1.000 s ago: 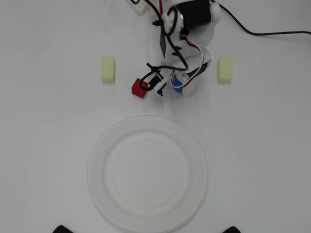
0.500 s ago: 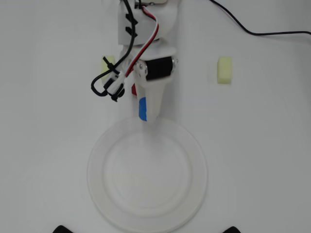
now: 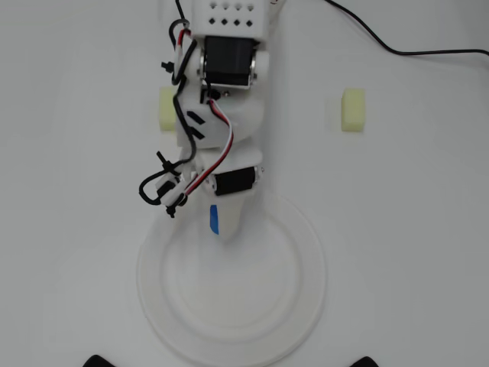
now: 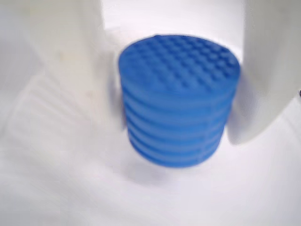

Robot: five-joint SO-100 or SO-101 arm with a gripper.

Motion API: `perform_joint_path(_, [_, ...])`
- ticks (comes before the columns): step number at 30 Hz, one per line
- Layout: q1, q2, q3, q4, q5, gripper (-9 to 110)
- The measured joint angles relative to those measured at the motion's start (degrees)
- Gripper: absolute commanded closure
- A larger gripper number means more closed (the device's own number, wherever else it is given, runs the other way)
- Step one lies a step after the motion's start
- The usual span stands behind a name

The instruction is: Grasp a blue block and put it in the dish.

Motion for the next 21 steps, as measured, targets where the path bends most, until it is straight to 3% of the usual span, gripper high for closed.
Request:
perform_joint_path(3, [-0.44,-0.88,0.00,0.00,0.26,100])
perform_joint_path(9, [-0.70,-0.88,0.00,0.18,0.70,85])
perform_joint_path(21, [0.62,-0.62,-5.89,7.73,0.44,81])
